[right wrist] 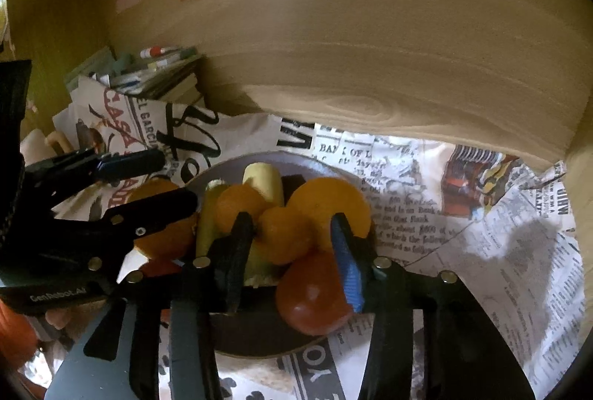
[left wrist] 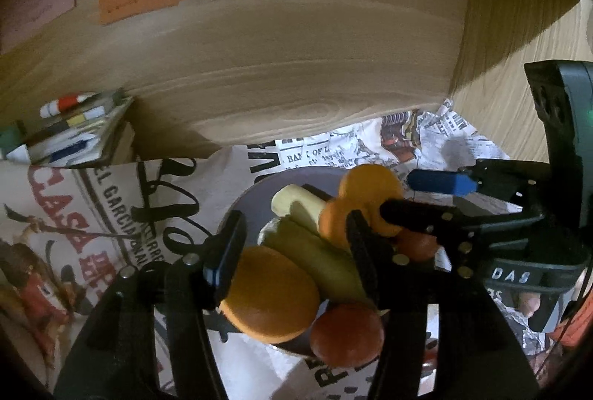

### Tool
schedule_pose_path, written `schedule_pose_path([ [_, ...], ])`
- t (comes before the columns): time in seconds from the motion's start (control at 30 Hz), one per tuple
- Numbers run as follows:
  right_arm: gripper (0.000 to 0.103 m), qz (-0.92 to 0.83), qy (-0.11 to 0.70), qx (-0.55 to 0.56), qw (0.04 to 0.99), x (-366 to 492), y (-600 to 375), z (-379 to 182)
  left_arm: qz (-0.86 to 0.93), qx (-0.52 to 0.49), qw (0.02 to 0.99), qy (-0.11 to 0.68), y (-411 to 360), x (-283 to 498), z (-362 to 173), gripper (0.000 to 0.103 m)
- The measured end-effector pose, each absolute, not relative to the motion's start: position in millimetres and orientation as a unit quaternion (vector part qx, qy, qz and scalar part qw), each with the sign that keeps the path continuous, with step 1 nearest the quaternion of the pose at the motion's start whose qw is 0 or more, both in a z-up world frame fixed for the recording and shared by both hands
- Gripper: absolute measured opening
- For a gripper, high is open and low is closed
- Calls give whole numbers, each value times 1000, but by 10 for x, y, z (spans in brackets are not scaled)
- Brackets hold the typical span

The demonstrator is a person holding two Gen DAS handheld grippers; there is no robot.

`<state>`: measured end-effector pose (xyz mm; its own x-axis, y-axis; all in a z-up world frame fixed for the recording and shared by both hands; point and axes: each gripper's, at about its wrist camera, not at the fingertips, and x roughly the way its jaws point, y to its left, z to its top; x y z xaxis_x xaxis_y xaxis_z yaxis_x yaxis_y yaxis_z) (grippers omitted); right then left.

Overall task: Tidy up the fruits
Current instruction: 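Set the mandarins on the plate and open both tools, then grasp a dark red date with the left tool while the right tool grasps another date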

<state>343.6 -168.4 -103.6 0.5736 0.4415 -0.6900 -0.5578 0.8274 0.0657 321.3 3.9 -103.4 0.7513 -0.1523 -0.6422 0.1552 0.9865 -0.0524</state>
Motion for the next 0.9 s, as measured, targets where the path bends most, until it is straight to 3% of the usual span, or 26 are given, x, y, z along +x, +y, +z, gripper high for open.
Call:
schedule_pose_path([
  [0.47,48,277,308,-84,906,2965,-1757,-595,-69,-16,947,313,268,2673,-723,58],
  [0.9,49,266,303,-90,911,2504,-1785,-628,-67,-35,946,315,414,2184,-748,58],
])
